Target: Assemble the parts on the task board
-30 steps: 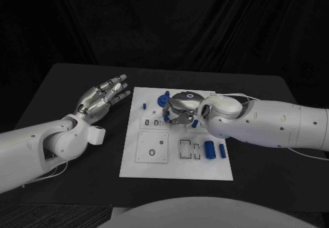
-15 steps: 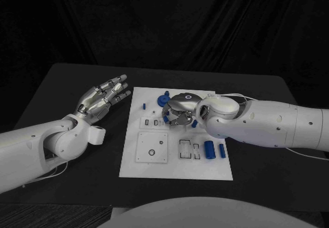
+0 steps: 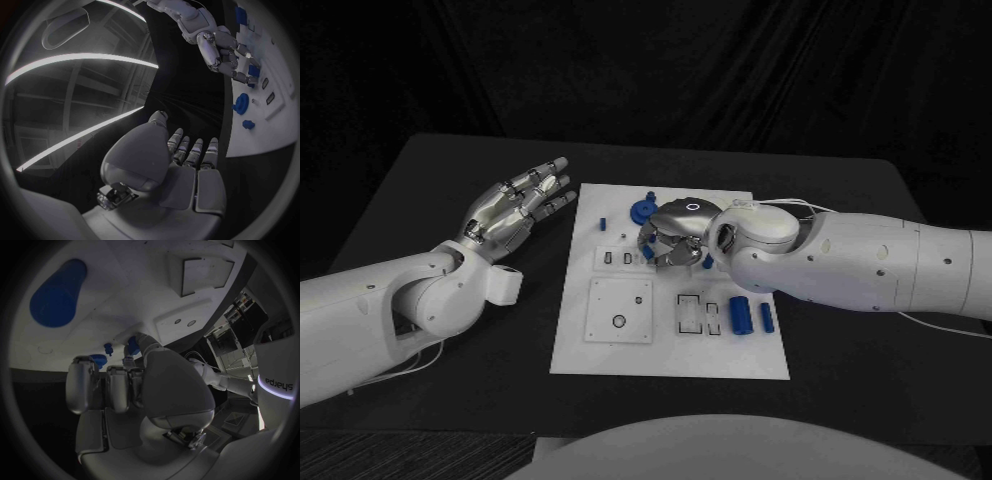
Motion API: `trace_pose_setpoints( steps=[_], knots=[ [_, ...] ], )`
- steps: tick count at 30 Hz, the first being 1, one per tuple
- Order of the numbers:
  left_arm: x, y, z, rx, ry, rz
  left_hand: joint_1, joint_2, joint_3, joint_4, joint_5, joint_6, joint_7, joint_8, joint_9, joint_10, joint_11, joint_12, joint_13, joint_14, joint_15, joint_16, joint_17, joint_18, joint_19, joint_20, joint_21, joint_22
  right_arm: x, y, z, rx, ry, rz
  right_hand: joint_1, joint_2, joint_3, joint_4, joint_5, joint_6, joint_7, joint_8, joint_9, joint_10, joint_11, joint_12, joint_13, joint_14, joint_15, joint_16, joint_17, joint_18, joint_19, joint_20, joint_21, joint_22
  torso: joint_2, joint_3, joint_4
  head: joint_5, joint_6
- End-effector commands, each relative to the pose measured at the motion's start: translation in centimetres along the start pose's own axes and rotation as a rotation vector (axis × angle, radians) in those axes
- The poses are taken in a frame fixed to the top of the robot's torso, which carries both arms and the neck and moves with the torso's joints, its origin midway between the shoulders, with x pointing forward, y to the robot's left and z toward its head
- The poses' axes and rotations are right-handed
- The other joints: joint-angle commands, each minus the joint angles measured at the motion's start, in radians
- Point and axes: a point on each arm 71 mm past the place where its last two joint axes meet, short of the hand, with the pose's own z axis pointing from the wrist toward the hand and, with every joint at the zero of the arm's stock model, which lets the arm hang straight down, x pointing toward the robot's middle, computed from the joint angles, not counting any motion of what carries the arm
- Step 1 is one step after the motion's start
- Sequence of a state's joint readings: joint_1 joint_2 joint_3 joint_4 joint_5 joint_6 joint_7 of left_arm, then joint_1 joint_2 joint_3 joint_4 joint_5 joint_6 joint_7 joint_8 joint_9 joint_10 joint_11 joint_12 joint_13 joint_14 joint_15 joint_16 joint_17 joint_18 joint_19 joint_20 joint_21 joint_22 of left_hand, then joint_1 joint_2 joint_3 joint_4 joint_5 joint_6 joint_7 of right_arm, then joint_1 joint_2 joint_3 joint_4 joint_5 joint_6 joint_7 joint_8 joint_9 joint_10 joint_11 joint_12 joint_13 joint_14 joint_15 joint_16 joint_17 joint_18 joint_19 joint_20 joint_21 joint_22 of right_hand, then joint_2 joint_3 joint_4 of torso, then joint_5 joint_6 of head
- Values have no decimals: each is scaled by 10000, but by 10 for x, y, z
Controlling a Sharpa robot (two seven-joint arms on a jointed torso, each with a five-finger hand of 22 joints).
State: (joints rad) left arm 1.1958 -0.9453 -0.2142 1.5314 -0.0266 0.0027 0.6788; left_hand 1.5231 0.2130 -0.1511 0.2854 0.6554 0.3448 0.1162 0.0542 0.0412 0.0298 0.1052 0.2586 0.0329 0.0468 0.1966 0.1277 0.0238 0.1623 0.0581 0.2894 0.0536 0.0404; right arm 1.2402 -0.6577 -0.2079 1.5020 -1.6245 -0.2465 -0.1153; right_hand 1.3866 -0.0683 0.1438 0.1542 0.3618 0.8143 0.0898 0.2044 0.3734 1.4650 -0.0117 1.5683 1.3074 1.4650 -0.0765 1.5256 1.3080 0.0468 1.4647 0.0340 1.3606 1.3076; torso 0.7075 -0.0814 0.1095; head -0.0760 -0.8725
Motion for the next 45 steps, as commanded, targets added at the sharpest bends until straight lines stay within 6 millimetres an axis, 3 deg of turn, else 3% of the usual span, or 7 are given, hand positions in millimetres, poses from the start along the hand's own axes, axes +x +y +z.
trace_pose_setpoints(
  steps=[1, 17, 25, 33, 39, 41, 45],
  knots=[
    [2, -6, 0, 893, 126, -109, 108, 34, 78, -15, 54, -57, 28, -54, -6, -26, 64, 41, 11, -2, 54, 52, 11, -8, 10, 16, 28, 5, 3, 0, 0, 102, 120, -83, -95, -3, -6, -87, -95, -116, -7, -51, -25, 1058, 59, 25, 2634, 853, 74, -69, 1678, 53, 41, 81, -54, 1904, 0, -5, 5, 1, -2],
    [1, -5, 0, 823, 114, -98, 113, 31, 89, -16, 52, -79, 37, -58, -8, -33, 64, 20, 8, -8, 52, 45, 9, -11, 9, 15, 27, 4, 2, -2, -2, 84, -81, -47, -431, -38, -339, -207, -1739, -1769, -59, -652, -811, 1058, 22, 25, 2634, 781, 48, -246, 1385, 124, -70, 64, -451, 1831, 0, -2, 6, 11, -2],
    [-2, -6, -2, 828, -27, 4, 117, 16, 91, -20, 51, -36, 41, -50, -3, -32, 58, 42, 10, -4, 49, 61, 12, -10, 33, 14, 49, 19, -20, -1, -19, -589, -2262, 159, -819, -997, -704, 1329, -3086, -1885, -116, -432, -1244, 1058, -35, 25, 2634, 875, -12, -43, 1730, 20, 189, -2, -25, 1988, 1, 5, 4, 141, -2],
    [-2, -9, -6, 1004, 181, 1036, 342, -247, 180, -210, 26, -30, 87, -36, -1, 22, 281, 187, 29, -7, -49, 91, 17, 20, 91, 21, 93, 37, -74, -10, -54, -1245, -4615, 724, -2231, -1103, -990, 1438, -3113, -1527, -148, -143, -1342, 1058, -62, 25, 2634, 890, -47, 9, 1819, -5, 228, -39, 79, 2020, -11, 9, 2, 261, -2],
    [7, -13, -8, 1302, 652, 2789, 765, -610, 593, -507, -545, 214, -75, 16, 26, 1179, 1443, 2884, 381, 1267, 244, 1880, 316, -140, 1123, 40, 831, 433, -108, -32, -86, -909, -6061, 1146, -2853, -559, -710, 1385, -3101, -899, -52, 295, -1248, 1058, 0, 25, 2634, 947, 6, 157, 2077, -77, 361, -17, 406, 2117, -16, 94, -27, 312, -2],
    [9, -18, -5, 1400, 984, 3855, 814, -851, 711, -311, -1218, 641, 102, 100, 66, 2607, 1786, 4675, 902, 3410, 467, 4271, 855, -458, 4034, 8, 2778, 1412, -115, -38, -93, -718, -6434, 1356, -2737, -585, -681, 1403, -3099, -893, 17, 384, -1223, 1058, 61, 25, 2634, 971, 57, 222, 2193, -103, 406, 19, 519, 2150, -16, 121, -38, 283, -2],
    [17, -36, 21, 672, 1991, 6471, -2, -1005, 376, -12, -3306, 3541, 586, 821, 464, 5458, 781, 8690, 3085, 6625, -513, 8868, 2954, 114, 6890, -405, 5436, 2745, -122, -48, -101, -359, -6767, 1671, -2603, -358, -570, 1398, -3072, -716, 72, 794, -1072, 1058, 131, 25, 2634, 1000, 127, 305, 2340, -138, 473, 94, 698, 2198, -50, 140, -66, 283, -2]
  ],
)
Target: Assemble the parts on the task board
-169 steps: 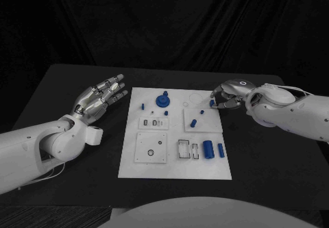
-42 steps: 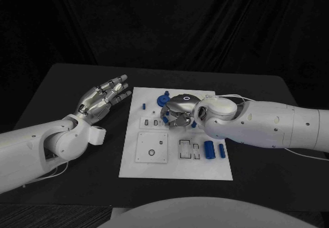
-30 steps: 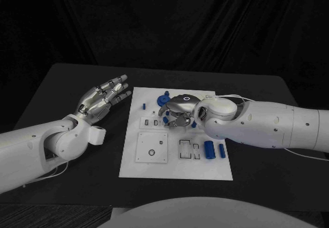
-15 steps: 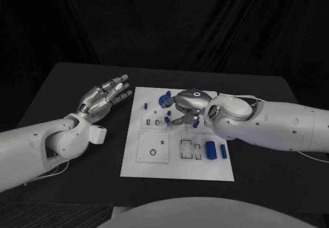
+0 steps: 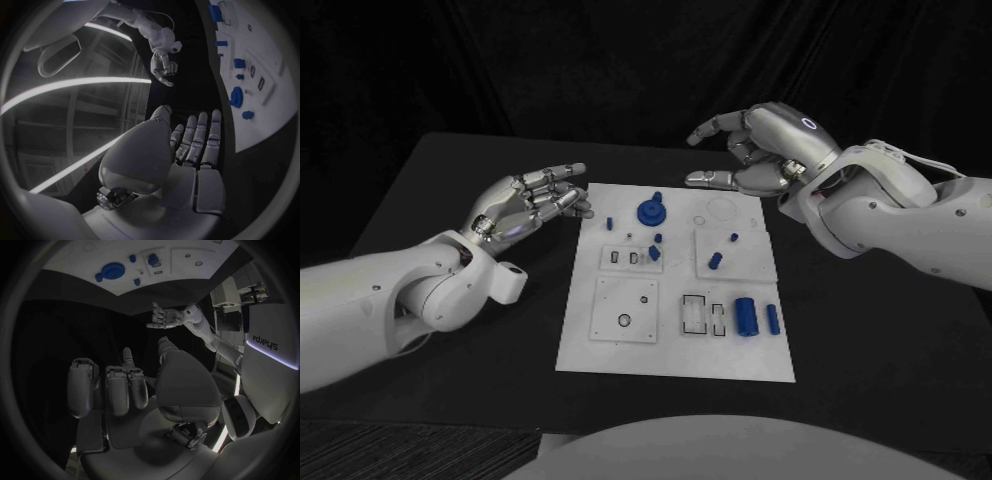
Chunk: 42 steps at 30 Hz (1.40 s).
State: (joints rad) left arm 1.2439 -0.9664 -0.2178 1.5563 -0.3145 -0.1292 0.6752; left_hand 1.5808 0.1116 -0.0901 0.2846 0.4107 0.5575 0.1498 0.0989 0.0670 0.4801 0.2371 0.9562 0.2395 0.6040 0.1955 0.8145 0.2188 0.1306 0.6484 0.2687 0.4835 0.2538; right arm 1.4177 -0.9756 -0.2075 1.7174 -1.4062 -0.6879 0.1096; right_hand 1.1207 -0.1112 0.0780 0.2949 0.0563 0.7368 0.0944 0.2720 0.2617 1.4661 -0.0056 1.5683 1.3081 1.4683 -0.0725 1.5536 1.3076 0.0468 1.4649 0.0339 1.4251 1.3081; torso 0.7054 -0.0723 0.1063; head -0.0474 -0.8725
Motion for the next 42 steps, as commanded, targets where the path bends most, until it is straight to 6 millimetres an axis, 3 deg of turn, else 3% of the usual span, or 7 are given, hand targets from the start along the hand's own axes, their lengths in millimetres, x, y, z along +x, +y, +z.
trace_pose_setpoints(
  steps=[1, 2, 3, 6, 12, 24, 42],
  knots=[
    [6, -17, 23, -84, 1454, 3564, -1560, 73, -671, -47, -1682, 1857, 346, 596, 309, 3213, -1067, 3745, 3663, 2081, -792, 3886, 2002, 413, 1910, -381, 2294, 1268, -12, -3, -1, 268, -1077, 674, 56, 74, 89, -9, -16, 59, 27, 122, 46, 1047, 71, 25, 2627, 967, 88, 25, 2345, -138, 472, 95, 52, 2193, -44, 64, -46, -5, -2],
    [9, -20, 34, -1063, 2078, 4298, -2337, 291, -924, -65, -2356, 2519, 593, 998, 477, 5798, -942, 4876, 6868, 4389, -1000, 5467, 5397, 312, 2319, -690, 2882, 1614, -13, -5, -1, 352, -1104, 702, 74, 262, 152, -17, 0, 49, 46, 233, 85, 1047, 90, 25, 2627, 964, 107, 19, 2330, -136, 468, 116, 54, 2191, -84, 95, -76, -9, -2],
    [11, -21, 42, -1873, 2540, 4713, -4556, 492, -1872, -7, -3443, 2778, 331, 1307, 613, 8755, -1172, 5893, 10648, 7369, -1207, 7124, 10027, -147, 4934, -897, 6315, 5815, -13, -6, -1, 398, -1127, 718, 82, 332, 166, -23, 29, 18, 58, 291, 105, 1047, 104, 25, 2627, 963, 118, 18, 2328, -136, 466, 130, 57, 2190, -102, 111, -85, -18, -2],
    [17, -23, 63, -3709, 3671, 5660, -5958, 794, -2786, 48, -3587, 3494, 32, 1954, 1002, 10907, -1478, 6146, 13313, 9668, -1366, 7563, 13520, -609, 6642, -1307, 9136, 9574, -13, -9, -2, 518, -1169, 751, 122, 467, 195, -32, 148, -27, 80, 424, 148, 1047, 126, 25, 2627, 962, 140, 18, 2326, -137, 467, 154, 74, 2193, -153, 162, -141, 39, -2],
    [31, -18, 91, -6077, 4803, 6862, -5309, 1305, -2979, 57, -3070, 4360, -483, 2699, 1973, 10907, -1964, 6146, 13313, 9668, -1931, 7563, 13520, -1215, 8891, -1554, 10776, 12828, -12, -16, -8, 832, -1067, 761, 85, 662, 198, -33, 329, -65, 94, 592, 199, 1047, 140, 25, 2627, 963, 159, 24, 2335, -141, 472, 177, 103, 2198, -288, 383, -395, 355, -2],
    [66, -5, 123, -8812, 6424, 8273, -4799, 1510, -2580, -63, -2314, 4724, -630, 2399, 2317, 10907, -2111, 6146, 13313, 9668, -2108, 7563, 13520, -1185, 8778, -1701, 10746, 12731, 5, -30, -24, 1560, -340, 1069, 264, 956, 191, -74, 935, -214, 133, 908, 274, 1047, 178, 25, 2627, 956, 195, 13, 2308, -132, 450, 215, 92, 2188, -438, 682, -732, 729, -2],
    [75, -1, 133, -9603, 6235, 8774, -4180, 1161, -1689, -284, -955, 5731, -1135, 2626, 3521, 10907, -2586, 6146, 13313, 9668, -2552, 7563, 13520, -1147, 8674, -2121, 10666, 12606, 16, -33, -30, 1787, 90, 1235, 427, 1032, 190, -96, 1246, -260, 165, 1052, 298, 1047, 214, 25, 2627, 946, 222, -9, 2262, -122, 425, 240, 54, 2172, -480, 682, -718, 676, -2]
  ],
)
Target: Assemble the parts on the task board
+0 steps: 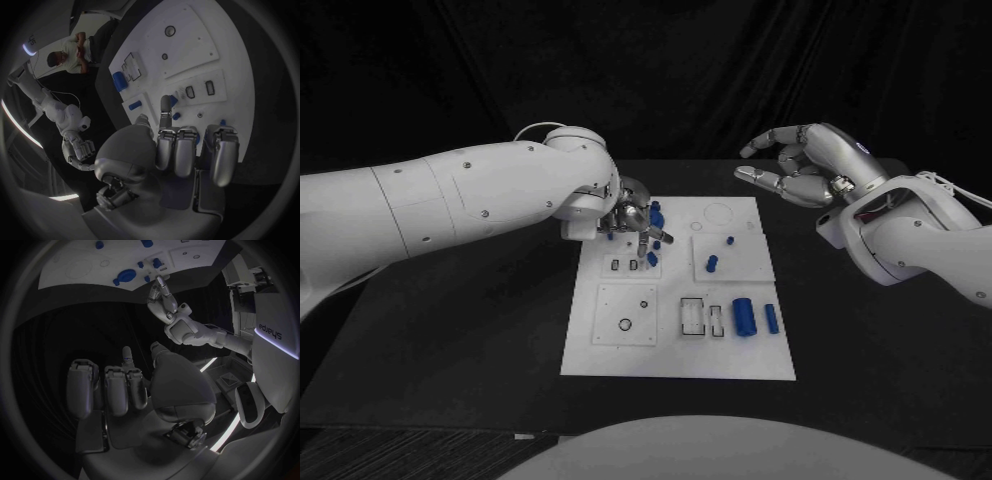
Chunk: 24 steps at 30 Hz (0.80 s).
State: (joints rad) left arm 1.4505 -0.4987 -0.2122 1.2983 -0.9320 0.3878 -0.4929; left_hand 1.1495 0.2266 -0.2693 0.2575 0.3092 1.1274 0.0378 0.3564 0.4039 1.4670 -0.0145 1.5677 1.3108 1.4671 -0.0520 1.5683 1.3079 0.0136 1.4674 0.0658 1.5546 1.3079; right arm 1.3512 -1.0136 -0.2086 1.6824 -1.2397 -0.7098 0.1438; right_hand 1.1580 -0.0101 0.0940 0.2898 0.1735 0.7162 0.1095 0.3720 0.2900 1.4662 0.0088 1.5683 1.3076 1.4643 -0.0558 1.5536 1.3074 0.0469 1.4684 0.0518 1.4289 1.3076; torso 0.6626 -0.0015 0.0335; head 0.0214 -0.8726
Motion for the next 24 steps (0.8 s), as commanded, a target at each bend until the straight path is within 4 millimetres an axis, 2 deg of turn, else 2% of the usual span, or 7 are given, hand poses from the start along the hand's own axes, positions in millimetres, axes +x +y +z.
trace_pose_setpoints(
  steps=[1, 4, 6, 12, 20, 24],
  knots=[
    [2, 1, 1, -392, 170, 142, 168, -7, 150, -35, 83, 21, -28, 65, 220, 1038, -82, 31, 2600, 1037, -92, 25, 2629, 26, 475, -110, -50, 2056, 1, -2, -1, 171, 129, 47, 58, 22, 29, -44, 81, -54, 15, 55, 15, 1046, 70, 25, 2632, 985, 56, -10, 2260, -122, 388, 61, 14, 2176, -44, -17, 12, -5, 0],
    [2, 2, 1, -484, 190, 153, 249, -78, 285, -89, 123, 3, -60, 119, 447, 1038, -122, 31, 2600, 1037, -131, 25, 2629, 24, 483, -154, -53, 2063, 2, -2, -1, 180, 161, 56, 58, 22, 29, -44, 81, -54, 15, 55, 15, 1046, 70, 25, 2632, 985, 56, -10, 2260, -122, 388, 61, 14, 2176, -56, -10, 12, 28, 0],
    [2, 3, 1, -567, 196, 146, 249, -131, 369, -87, 92, 39, -96, 201, 654, 1038, -156, 31, 2600, 1037, -164, 25, 2629, 22, 491, -187, -53, 2070, 3, -2, -1, 193, 199, 66, 62, 24, 28, -42, 92, -52, 16, 63, 17, 1046, 72, 25, 2632, 985, 57, -10, 2260, -120, 384, 62, 6, 2174, -65, -30, 12, 47, 0],
    [2, 6, 3, -748, 238, 123, 225, -175, 430, -68, 11, -14, -102, 219, 815, 1038, -173, 31, 2600, 1037, -186, 25, 2629, 36, 448, -212, -75, 2025, 5, -3, -2, 237, 256, 71, 63, 27, 24, -37, 103, -43, 17, 76, 20, 1046, 74, 25, 2632, 982, 59, -17, 2246, -118, 380, 64, -3, 2171, -76, -35, 14, 52, 0],
    [6, 6, 9, -828, 425, 122, 141, -184, 566, 13, -176, -229, -52, 70, 994, 1038, -148, 31, 2600, 1037, -182, 25, 2629, 65, 348, -225, -127, 1921, 6, -5, -2, 297, 330, 70, 70, 32, 21, -35, 117, -25, 18, 99, 25, 1046, 78, 25, 2632, 981, 62, -19, 2243, -115, 374, 67, -13, 2167, -79, -36, 10, 65, 0],
    [9, 7, 13, -839, 474, 60, 167, -185, 699, 0, 21, -221, -53, 1, 1074, 1038, -142, 31, 2600, 1037, -173, 25, 2629, 67, 340, -218, -137, 1913, 6, -5, -1, 312, 371, 76, 75, 36, 19, -34, 125, -13, 19, 112, 28, 1046, 81, 25, 2632, 978, 64, -25, 2229, -111, 368, 68, -27, 2162, -84, -37, 15, 80, 0]
  ],
)
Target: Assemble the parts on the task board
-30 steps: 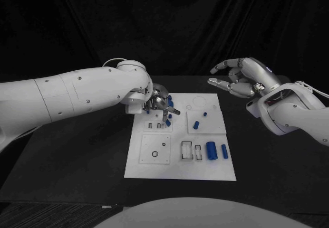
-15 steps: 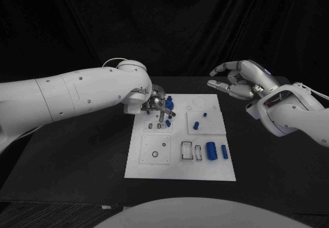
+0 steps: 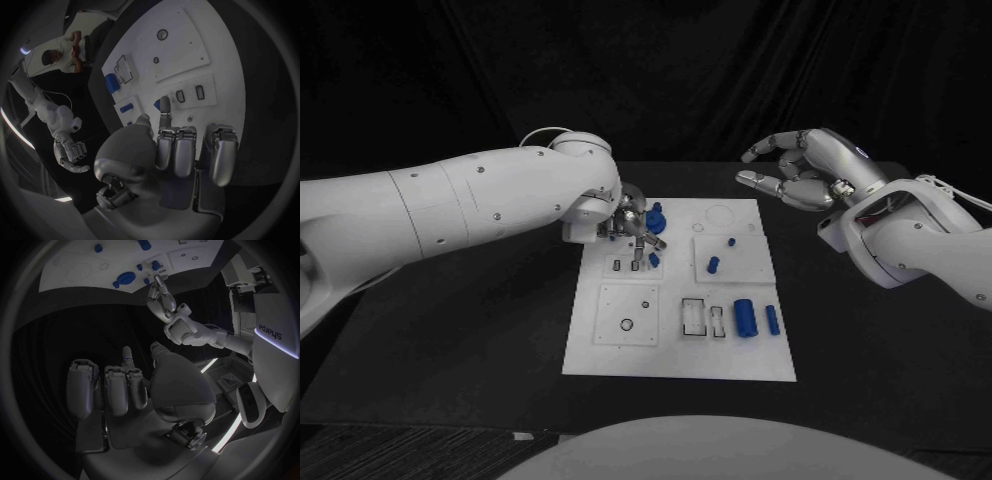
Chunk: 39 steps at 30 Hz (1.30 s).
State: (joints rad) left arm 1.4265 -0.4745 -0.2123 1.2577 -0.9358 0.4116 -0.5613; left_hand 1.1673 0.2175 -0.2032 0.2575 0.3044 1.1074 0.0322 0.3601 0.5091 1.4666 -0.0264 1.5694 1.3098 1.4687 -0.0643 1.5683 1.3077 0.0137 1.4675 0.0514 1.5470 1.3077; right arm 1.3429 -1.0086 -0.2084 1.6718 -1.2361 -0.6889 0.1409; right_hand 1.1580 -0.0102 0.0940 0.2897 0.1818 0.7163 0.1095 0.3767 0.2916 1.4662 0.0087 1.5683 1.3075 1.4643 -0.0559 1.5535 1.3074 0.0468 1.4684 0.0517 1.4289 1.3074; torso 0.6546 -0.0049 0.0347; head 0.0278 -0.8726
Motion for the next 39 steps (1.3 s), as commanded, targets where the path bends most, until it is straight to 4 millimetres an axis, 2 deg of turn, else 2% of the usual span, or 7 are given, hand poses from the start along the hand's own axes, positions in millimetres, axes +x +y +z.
trace_pose_setpoints(
  steps=[1, 5, 9, 14, 27, 39],
  knots=[
    [3, 0, 3, -7, 169, 26, -9, -100, 74, 0, 123, -21, 5, -68, 34, 1042, -22, 14, 2610, 1021, -50, 25, 2631, 80, 297, -73, -82, 1871, 2, -1, 0, 183, 135, 33, 84, 38, 19, -37, 45, -5, 20, 76, 14, 1046, 84, 25, 2633, 973, 66, -36, 2207, -107, 360, 70, -43, 2159, -6, -9, 2, 22, 0],
    [5, 0, 7, 33, 189, -30, -25, -126, 149, 15, 196, -66, 30, -191, 27, 1042, -7, 14, 2610, 1021, -42, 25, 2631, 100, 226, -67, -119, 1798, 3, 0, 0, 163, 163, 53, 95, 37, 18, -41, 47, 2, 20, 86, 16, 1046, 87, 25, 2633, 970, 67, -42, 2195, -103, 352, 72, -60, 2154, -10, -20, -2, 49, 0],
    [6, 0, 9, 83, 180, -76, -57, -194, 297, 40, 224, -201, 116, -522, -78, 1042, 61, 14, 2610, 1021, 10, 25, 2631, 126, 135, -30, -172, 1708, 3, 0, 0, 153, 165, 57, 109, 33, 16, -47, 45, 7, 21, 96, 18, 1046, 90, 25, 2633, 968, 69, -47, 2184, -99, 343, 74, -77, 2148, -14, -20, 0, 55, 0],
    [7, -1, 10, 136, 165, -112, -84, -239, 407, 56, 177, -247, 174, -746, -167, 1042, 112, 14, 2610, 1021, 56, 25, 2631, 156, 30, 11, -231, 1605, 3, -1, 0, 183, 171, 46, 168, 7, 5, -69, 17, 16, 26, 128, 21, 1046, 96, 25, 2633, 963, 76, -57, 2166, -95, 333, 81, -94, 2142, -19, -20, 3, 66, 0],
    [8, -3, 16, 293, 111, -224, -104, -250, 474, 70, 157, -253, 201, -856, -211, 1042, 139, 14, 2610, 1021, 81, 25, 2631, 172, -26, 34, -264, 1551, 3, -3, 0, 297, 216, 23, 208, -1, -3, -73, -26, 24, 29, 155, 24, 1046, 101, 25, 2633, 957, 81, -71, 2138, -89, 322, 86, -116, 2135, -25, -26, 9, -6, 0],
    [8, -5, 18, 324, 83, -249, -93, -273, 541, 55, 184, -197, 202, -907, -226, 1042, 151, 14, 2610, 1021, 99, 25, 2631, 186, -77, 54, -294, 1503, 4, -7, -2, 436, 288, 2, 245, -8, -20, -70, -101, 30, 31, 188, 25, 1046, 105, 25, 2633, 955, 86, -74, 2131, -87, 317, 92, -123, 2132, -33, -28, 7, 24, 0]
  ],
)
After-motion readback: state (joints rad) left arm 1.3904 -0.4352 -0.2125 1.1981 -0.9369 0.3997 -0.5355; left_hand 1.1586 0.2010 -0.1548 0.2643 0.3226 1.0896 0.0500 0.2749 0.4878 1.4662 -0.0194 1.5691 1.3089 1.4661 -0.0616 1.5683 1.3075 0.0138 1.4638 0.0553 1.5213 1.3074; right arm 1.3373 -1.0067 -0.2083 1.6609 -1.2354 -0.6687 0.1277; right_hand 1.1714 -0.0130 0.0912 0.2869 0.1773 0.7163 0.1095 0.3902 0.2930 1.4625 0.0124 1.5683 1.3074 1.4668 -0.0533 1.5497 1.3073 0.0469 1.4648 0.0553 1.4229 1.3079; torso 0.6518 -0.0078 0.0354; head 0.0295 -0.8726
